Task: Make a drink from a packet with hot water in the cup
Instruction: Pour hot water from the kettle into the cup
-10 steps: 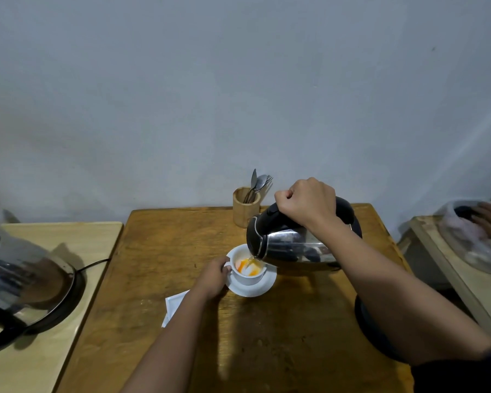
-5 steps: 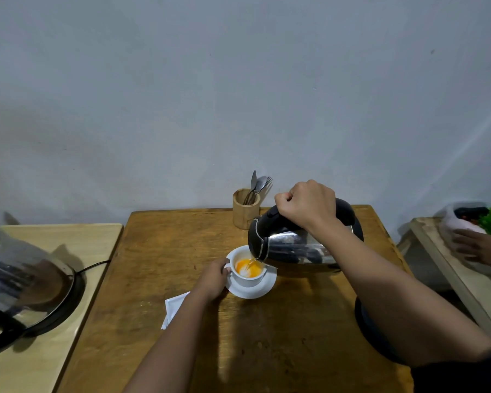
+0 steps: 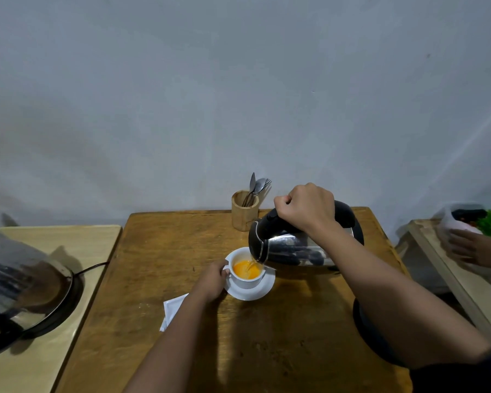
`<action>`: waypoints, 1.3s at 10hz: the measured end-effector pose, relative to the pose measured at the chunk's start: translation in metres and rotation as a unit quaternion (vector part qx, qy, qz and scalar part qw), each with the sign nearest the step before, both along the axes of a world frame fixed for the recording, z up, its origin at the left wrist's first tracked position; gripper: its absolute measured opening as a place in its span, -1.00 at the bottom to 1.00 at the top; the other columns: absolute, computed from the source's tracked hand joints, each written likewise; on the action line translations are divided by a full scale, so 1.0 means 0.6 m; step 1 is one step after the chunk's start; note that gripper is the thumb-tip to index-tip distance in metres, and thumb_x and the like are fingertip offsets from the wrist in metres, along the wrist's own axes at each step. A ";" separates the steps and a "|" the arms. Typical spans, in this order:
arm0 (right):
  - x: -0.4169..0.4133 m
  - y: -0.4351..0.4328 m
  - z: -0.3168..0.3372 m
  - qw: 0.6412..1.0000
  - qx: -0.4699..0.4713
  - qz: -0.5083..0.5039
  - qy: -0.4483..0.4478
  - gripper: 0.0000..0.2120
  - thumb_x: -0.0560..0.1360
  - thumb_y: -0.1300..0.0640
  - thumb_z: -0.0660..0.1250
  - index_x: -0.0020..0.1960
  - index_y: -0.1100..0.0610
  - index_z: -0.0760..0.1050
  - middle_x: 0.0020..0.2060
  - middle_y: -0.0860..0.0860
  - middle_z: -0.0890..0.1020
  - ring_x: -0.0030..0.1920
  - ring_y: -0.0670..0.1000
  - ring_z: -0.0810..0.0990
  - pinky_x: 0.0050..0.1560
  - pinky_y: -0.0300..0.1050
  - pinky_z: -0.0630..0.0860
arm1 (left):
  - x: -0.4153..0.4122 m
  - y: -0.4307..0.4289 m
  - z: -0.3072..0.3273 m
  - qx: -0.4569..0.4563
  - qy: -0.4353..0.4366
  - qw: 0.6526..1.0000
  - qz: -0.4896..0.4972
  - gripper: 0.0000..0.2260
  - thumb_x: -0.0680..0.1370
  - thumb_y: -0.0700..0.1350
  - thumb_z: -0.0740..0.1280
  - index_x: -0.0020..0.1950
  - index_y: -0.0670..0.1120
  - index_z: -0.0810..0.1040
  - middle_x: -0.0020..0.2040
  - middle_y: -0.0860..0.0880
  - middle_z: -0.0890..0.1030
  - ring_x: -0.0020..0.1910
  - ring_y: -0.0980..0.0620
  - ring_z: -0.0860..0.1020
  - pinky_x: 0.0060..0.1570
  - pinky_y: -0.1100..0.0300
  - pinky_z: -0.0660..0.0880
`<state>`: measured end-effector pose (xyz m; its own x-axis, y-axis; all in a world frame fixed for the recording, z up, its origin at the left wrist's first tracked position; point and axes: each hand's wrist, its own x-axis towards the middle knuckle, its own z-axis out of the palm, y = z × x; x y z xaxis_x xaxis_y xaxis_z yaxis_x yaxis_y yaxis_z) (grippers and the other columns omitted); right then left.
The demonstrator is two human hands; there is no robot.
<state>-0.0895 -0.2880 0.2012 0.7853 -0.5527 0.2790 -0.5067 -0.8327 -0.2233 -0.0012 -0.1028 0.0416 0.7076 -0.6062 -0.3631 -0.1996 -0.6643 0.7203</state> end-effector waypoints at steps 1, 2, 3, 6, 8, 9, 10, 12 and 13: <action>-0.001 0.000 -0.001 1.000 0.001 0.000 0.003 -0.60 0.41 0.03 0.19 -0.55 0.16 0.30 -0.60 -0.01 0.28 -0.53 0.02 0.27 -0.44 -0.19 0.21 | 0.000 -0.001 0.000 0.003 -0.002 1.000 0.003 -0.68 0.59 -0.18 0.15 0.34 -0.12 0.40 0.34 -0.16 0.48 0.26 -0.11 0.46 0.19 0.06 0.42; -0.001 0.001 0.001 1.000 -0.002 -0.002 0.004 -0.60 0.41 0.03 0.19 -0.56 0.15 0.27 -0.60 -0.01 0.27 -0.54 0.00 0.24 -0.45 -0.21 0.18 | -0.001 -0.001 0.000 -0.001 0.002 1.000 0.002 -0.69 0.59 -0.18 0.14 0.34 -0.11 0.41 0.33 -0.16 0.48 0.25 -0.10 0.47 0.12 0.12 0.42; 0.000 0.001 0.004 1.000 -0.003 0.002 0.004 -0.59 0.42 0.03 0.19 -0.55 0.14 0.28 -0.61 -0.02 0.28 -0.54 -0.01 0.25 -0.46 -0.21 0.18 | -0.001 -0.001 -0.001 -0.002 0.009 1.000 0.008 -0.69 0.59 -0.17 0.14 0.33 -0.10 0.41 0.32 -0.15 0.49 0.24 -0.09 0.47 0.14 0.08 0.44; -0.001 0.005 0.016 1.000 -0.023 0.019 0.009 -0.57 0.46 0.02 0.18 -0.56 0.10 0.24 -0.60 -0.02 0.28 -0.54 -0.04 0.23 -0.46 -0.24 0.15 | 0.000 -0.001 0.002 0.004 0.006 1.000 0.003 -0.68 0.59 -0.18 0.15 0.35 -0.11 0.40 0.34 -0.15 0.47 0.27 -0.10 0.46 0.23 0.03 0.42; 0.003 0.009 0.024 0.999 -0.036 0.025 0.019 -0.57 0.46 0.03 0.16 -0.56 0.10 0.23 -0.59 -0.02 0.28 -0.53 -0.04 0.23 -0.45 -0.23 0.14 | -0.001 0.002 0.003 -0.009 0.004 1.000 0.000 -0.71 0.59 -0.17 0.15 0.29 -0.11 0.45 0.28 -0.14 0.52 0.21 -0.09 0.48 0.18 0.05 0.42; 0.005 0.011 0.026 0.999 -0.036 0.029 0.020 -0.58 0.45 0.04 0.16 -0.56 0.10 0.22 -0.59 -0.02 0.28 -0.53 -0.04 0.23 -0.45 -0.23 0.14 | 0.001 0.003 0.002 -0.016 0.011 1.000 -0.002 -0.73 0.59 -0.17 0.15 0.25 -0.10 0.48 0.24 -0.15 0.55 0.16 -0.09 0.50 0.13 0.06 0.45; 0.006 0.012 0.026 0.998 -0.040 0.029 0.024 -0.58 0.45 0.04 0.16 -0.56 0.09 0.21 -0.58 -0.03 0.27 -0.53 -0.05 0.23 -0.45 -0.22 0.15 | 0.001 0.004 0.004 -0.016 0.016 1.000 -0.003 -0.71 0.59 -0.18 0.15 0.29 -0.11 0.46 0.26 -0.15 0.53 0.17 -0.09 0.50 0.05 0.14 0.42; 0.007 0.014 0.027 0.998 -0.044 0.029 0.029 -0.58 0.45 0.03 0.15 -0.55 0.09 0.22 -0.57 -0.03 0.28 -0.52 -0.05 0.23 -0.44 -0.23 0.17 | -0.001 0.003 0.006 -0.016 0.013 1.000 -0.006 -0.72 0.59 -0.18 0.15 0.27 -0.10 0.46 0.26 -0.15 0.54 0.18 -0.07 0.50 0.12 0.09 0.43; 0.008 0.015 0.029 0.998 -0.049 0.028 0.032 -0.58 0.45 0.03 0.15 -0.55 0.09 0.21 -0.57 -0.03 0.28 -0.52 -0.05 0.23 -0.44 -0.23 0.15 | 0.000 0.003 0.006 -0.015 0.012 1.000 -0.006 -0.72 0.59 -0.18 0.15 0.29 -0.11 0.45 0.28 -0.15 0.53 0.20 -0.08 0.49 0.15 0.08 0.42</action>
